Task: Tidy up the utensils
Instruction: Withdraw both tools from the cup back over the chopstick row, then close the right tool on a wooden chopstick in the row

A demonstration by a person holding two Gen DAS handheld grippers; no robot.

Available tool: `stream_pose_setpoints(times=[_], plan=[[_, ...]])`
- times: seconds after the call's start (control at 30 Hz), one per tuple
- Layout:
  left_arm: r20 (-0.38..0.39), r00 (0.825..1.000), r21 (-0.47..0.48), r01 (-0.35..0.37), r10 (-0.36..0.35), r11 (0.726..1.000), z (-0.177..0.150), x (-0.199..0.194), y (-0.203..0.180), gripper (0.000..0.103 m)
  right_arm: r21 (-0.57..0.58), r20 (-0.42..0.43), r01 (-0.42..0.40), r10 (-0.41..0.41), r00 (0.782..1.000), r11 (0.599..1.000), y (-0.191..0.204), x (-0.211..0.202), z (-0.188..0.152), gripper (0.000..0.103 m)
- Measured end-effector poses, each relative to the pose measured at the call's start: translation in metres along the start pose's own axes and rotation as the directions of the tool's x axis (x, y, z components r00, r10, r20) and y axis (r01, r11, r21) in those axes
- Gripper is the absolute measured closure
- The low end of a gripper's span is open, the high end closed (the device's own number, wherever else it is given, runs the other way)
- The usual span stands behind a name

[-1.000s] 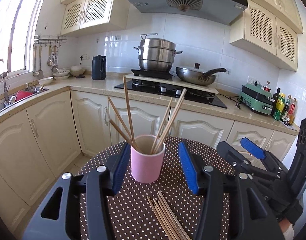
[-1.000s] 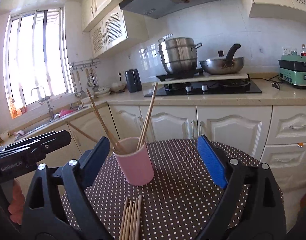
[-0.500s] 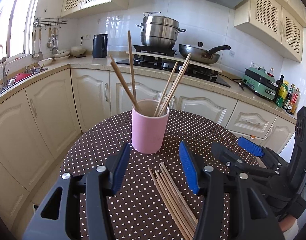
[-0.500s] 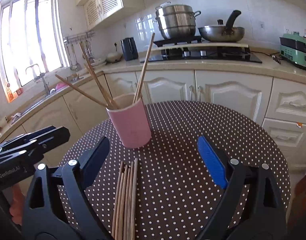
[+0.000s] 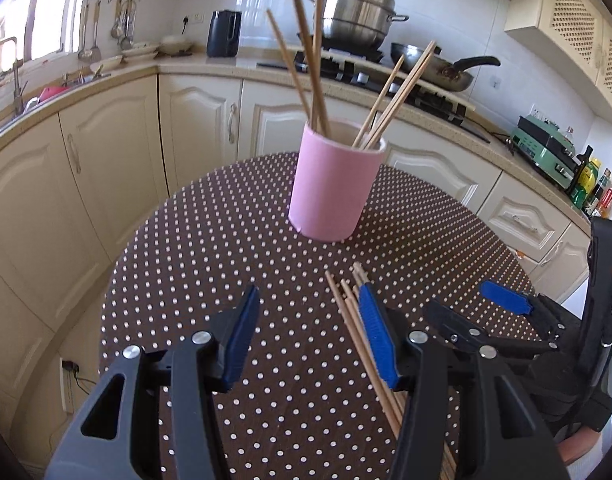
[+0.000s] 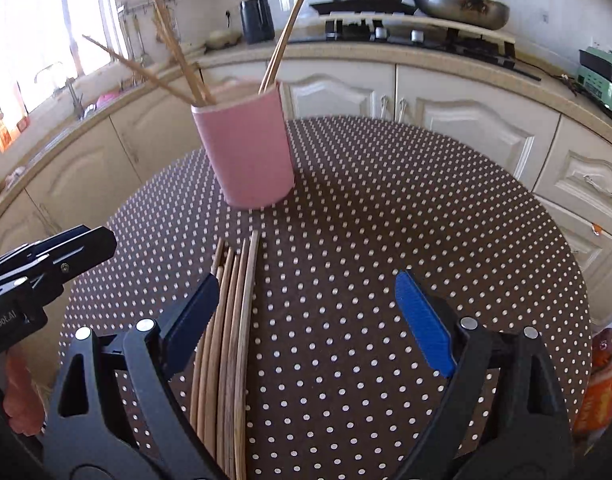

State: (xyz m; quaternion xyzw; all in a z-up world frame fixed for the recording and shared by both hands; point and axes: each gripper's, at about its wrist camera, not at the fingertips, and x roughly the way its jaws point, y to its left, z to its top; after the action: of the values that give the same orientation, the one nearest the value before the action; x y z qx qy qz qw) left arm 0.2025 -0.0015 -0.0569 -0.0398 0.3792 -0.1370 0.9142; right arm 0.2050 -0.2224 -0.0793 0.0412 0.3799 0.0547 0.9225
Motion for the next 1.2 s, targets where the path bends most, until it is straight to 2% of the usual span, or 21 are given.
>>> stream_pose_setpoints(times=[0.2, 0.37, 0.67, 0.73, 0.87, 0.9, 0.93, 0.97, 1.0, 1.1, 1.2], plan=[[-0.075, 0.997, -0.029, 0.014, -0.016, 0.999, -0.013, 0.021, 0.009, 0.051, -0.042, -0.073, 0.056, -0.059, 0.996, 0.998, 0.007, 0.023, -0.003, 0.015], [-0.104, 0.994, -0.082, 0.007, -0.015, 0.997, -0.021, 0.035, 0.021, 0.051, -0.061, -0.121, 0.055, -0.062, 0.991, 0.997, 0.013, 0.04, -0.005, 0.015], [-0.115, 0.993, -0.098, 0.028, -0.039, 0.995, -0.024, 0.042, 0.026, 0.051, -0.075, -0.108, 0.113, -0.121, 0.987, 0.991, 0.022, 0.05, 0.002, 0.011], [-0.117, 0.992, -0.092, 0.036, -0.047, 0.995, -0.024, 0.043, 0.024, 0.051, -0.093, -0.112, 0.152, -0.163, 0.98, 0.984, 0.026, 0.054, 0.002, 0.011], [-0.13, 0.989, -0.078, 0.054, -0.064, 0.996, -0.025, 0.045, 0.019, 0.051, -0.058, -0.107, 0.123, -0.128, 0.986, 0.991, 0.022, 0.056, 0.004, 0.014], [-0.134, 0.989, -0.075, 0.056, -0.065, 0.996, -0.024, 0.046, 0.017, 0.051, -0.043, -0.106, 0.078, -0.082, 0.991, 0.996, 0.02, 0.055, 0.005, 0.026], [-0.136, 0.988, -0.073, 0.059, -0.068, 0.996, -0.024, 0.046, 0.015, 0.051, -0.04, -0.093, 0.08, -0.084, 0.992, 0.996, 0.018, 0.054, 0.007, 0.052], [-0.139, 0.988, -0.071, 0.062, -0.071, 0.996, -0.024, 0.047, 0.014, 0.051, -0.044, -0.081, 0.091, -0.094, 0.992, 0.995, 0.017, 0.052, 0.008, 0.069], [-0.145, 0.986, -0.071, 0.067, -0.077, 0.995, -0.024, 0.048, 0.012, 0.051, -0.044, -0.08, 0.072, -0.075, 0.994, 0.996, 0.017, 0.052, 0.008, 0.081], [-0.163, 0.982, -0.073, 0.08, -0.091, 0.994, -0.024, 0.051, 0.007, 0.051, -0.032, -0.08, 0.026, -0.028, 0.996, 0.999, 0.013, 0.051, 0.008, 0.093], [-0.181, 0.978, -0.07, 0.089, -0.1, 0.994, -0.024, 0.053, 0.001, 0.051, 0.001, -0.08, -0.017, 0.017, 0.997, 1.0, 0.005, 0.049, 0.006, 0.094]])
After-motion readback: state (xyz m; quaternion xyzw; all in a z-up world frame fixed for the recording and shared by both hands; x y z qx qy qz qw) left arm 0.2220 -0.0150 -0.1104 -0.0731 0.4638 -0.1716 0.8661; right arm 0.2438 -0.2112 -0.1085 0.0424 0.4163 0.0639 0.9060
